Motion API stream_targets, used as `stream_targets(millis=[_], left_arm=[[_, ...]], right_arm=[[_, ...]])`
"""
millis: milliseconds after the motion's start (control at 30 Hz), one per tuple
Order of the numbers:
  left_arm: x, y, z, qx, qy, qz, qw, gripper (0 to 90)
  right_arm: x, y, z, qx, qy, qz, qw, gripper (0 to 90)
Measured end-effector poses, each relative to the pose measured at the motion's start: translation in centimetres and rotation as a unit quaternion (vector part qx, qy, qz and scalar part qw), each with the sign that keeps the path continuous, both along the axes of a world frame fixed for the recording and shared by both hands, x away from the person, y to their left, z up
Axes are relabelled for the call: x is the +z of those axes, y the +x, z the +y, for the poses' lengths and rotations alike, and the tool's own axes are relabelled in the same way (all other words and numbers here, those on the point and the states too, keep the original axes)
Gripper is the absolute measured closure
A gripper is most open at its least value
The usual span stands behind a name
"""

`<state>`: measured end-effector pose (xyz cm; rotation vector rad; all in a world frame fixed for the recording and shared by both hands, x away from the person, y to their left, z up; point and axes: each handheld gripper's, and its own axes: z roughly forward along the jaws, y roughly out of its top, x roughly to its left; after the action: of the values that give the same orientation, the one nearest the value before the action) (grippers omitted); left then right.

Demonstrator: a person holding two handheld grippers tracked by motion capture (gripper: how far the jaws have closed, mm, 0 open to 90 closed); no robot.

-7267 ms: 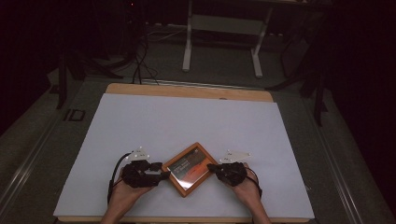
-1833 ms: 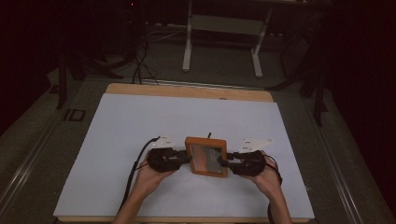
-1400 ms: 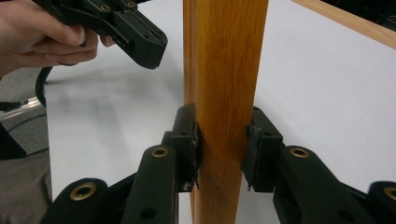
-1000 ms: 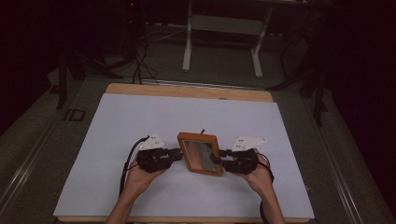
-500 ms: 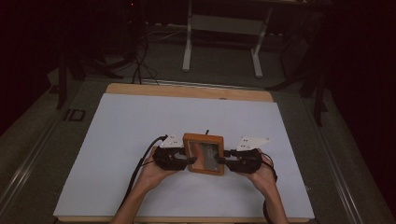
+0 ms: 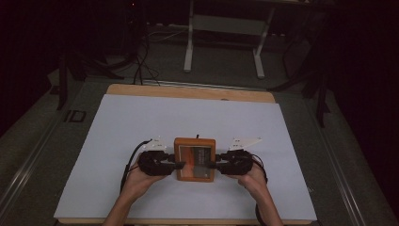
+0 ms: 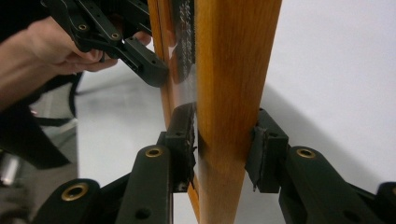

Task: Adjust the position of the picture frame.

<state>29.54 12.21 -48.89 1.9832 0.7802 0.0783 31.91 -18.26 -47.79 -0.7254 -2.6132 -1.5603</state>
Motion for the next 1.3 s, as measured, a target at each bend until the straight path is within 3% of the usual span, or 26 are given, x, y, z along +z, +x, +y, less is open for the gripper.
stream_targets(millis=[233, 333, 433, 533, 633, 700, 733, 833, 1000, 1067, 1100, 1200, 1267, 1300], left_arm=[[-0.6, 0.3, 0.5, 0.019, -0.014, 0.018, 0.9996, 62.8], [-0.9, 0.7, 0.2, 0.038, -0.013, 0.016, 0.9991, 61.6], [-1.0, 0.9, -0.2, 0.073, 0.01, 0.006, 0.9973, 61.6], [-1.2, 1.3, -0.6, 0.085, 0.017, 0.01, 0.9962, 60.4], [-1.5, 1.8, -0.7, 0.093, 0.014, 0.035, 0.995, 59.1], [-1.5, 1.8, -0.7, 0.093, 0.014, 0.035, 0.995, 58.6], [-2.0, 2.1, -0.9, 0.095, 0.027, 0.069, 0.9927, 57.4], [-2.5, 2.3, -0.8, 0.101, 0.016, 0.09, 0.9908, 56.5], [-3.2, 2.4, -0.7, 0.116, 0.002, 0.126, 0.9852, 55.1], [-3.3, 2.6, -0.6, 0.116, 0.0, 0.132, 0.9845, 54.7], [-3.6, 2.8, -0.4, 0.115, -0.01, 0.145, 0.9827, 54.7], [-4.0, 3.1, -0.4, 0.117, -0.004, 0.168, 0.9787, 52.8], [-4.2, 3.1, -0.3, 0.115, -0.007, 0.171, 0.9786, 51.0], [-4.3, 3.0, -0.3, 0.111, -0.009, 0.166, 0.9798, 51.0]], right_arm=[[-1.7, 1.0, 0.7, -0.017, 0.013, 0.066, 0.9976, 62.3], [-1.9, 1.2, 0.7, -0.038, 0.013, 0.074, 0.9965, 60.8], [-2.0, 1.4, 1.0, -0.066, -0.003, 0.07, 0.9953, 58.5], [-2.6, 1.7, 1.0, -0.09, 0.0, 0.091, 0.9918, 56.4], [-3.0, 2.1, 1.2, -0.11, 0.004, 0.106, 0.9883, 52.8], [-3.1, 2.2, 1.4, -0.118, 0.003, 0.111, 0.9868, 51.3], [-3.5, 2.5, 1.7, -0.136, 0.005, 0.125, 0.9827, 48.4], [-4.0, 2.8, 1.9, -0.148, 0.01, 0.139, 0.9791, 45.9], [-4.5, 3.1, 2.9, -0.161, -0.016, 0.148, 0.9758, 36.8], [-4.7, 3.1, 3.1, -0.163, -0.018, 0.151, 0.9749, 36.0], [-4.8, 3.1, 3.2, -0.164, -0.02, 0.155, 0.974, 35.3], [-5.2, 3.1, 3.1, -0.17, -0.031, 0.162, 0.9716, 35.0], [-5.2, 3.0, 3.1, -0.174, -0.04, 0.158, 0.971, 35.3], [-5.3, 3.0, 3.1, -0.172, -0.041, 0.155, 0.972, 34.8]])
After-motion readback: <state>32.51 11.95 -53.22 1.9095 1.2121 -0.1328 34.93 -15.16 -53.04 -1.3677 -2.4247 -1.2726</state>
